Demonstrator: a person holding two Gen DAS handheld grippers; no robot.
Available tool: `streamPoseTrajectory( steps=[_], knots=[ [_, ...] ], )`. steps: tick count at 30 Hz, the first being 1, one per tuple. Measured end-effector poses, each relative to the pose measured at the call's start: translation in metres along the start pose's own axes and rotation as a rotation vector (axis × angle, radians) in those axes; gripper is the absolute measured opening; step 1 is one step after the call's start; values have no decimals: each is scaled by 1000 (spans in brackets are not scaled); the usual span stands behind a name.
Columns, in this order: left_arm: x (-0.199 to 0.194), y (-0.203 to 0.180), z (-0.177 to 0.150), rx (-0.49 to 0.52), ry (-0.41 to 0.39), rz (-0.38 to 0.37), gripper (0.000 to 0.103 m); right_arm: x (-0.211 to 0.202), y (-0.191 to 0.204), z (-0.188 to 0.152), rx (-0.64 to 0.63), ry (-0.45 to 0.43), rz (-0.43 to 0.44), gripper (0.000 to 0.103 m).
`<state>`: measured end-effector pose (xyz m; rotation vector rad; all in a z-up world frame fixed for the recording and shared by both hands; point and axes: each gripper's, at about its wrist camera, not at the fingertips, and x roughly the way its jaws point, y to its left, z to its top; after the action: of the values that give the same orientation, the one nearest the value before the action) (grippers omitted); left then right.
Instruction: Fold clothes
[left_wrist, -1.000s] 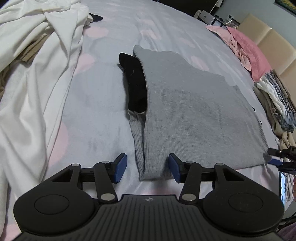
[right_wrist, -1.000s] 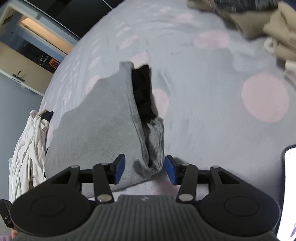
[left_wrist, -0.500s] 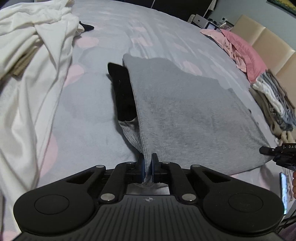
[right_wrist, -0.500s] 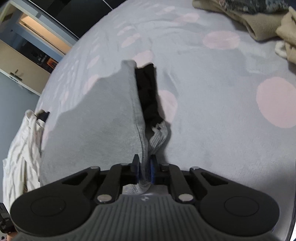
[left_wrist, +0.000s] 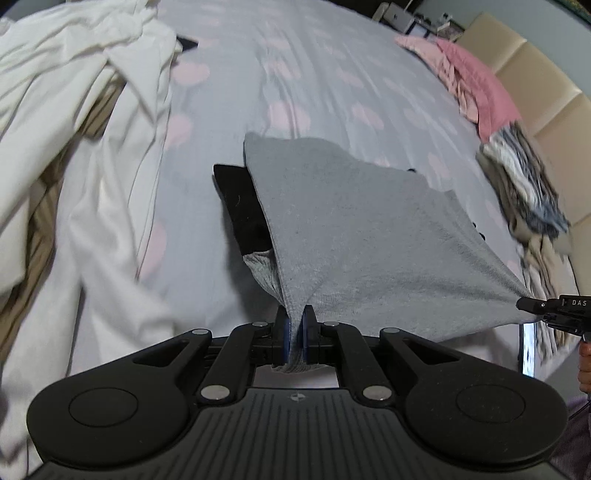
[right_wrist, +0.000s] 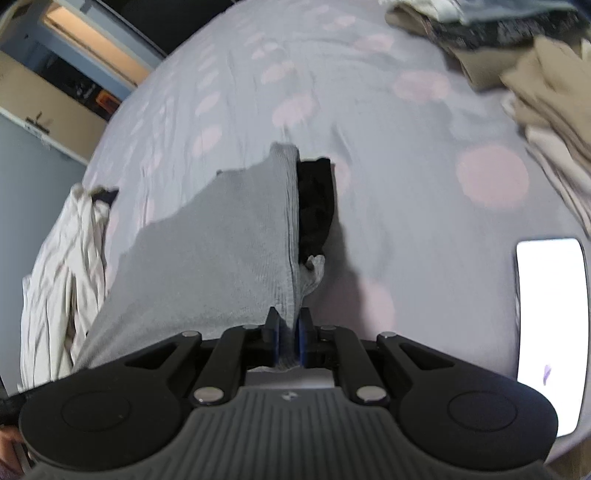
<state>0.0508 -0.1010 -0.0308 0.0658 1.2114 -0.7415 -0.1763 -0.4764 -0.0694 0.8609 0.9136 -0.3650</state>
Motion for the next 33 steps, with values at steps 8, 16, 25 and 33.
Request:
streamPoseTrajectory(
  steps=[8, 16, 25, 33],
  knots=[
    [13, -3, -23, 53, 55, 18, 5, 6, -13, -36, -53, 59, -36, 10],
    [21, 1, -24, 56, 97, 74, 21, 20, -14, -42, -112, 98, -111, 30],
    [17, 12, 12, -19, -71, 57, 32, 6, -18, 2, -48, -91, -23, 60],
    [47, 17, 36, -31, -132, 80, 32, 44, -19, 40, -11, -134, -13, 70]
  ],
)
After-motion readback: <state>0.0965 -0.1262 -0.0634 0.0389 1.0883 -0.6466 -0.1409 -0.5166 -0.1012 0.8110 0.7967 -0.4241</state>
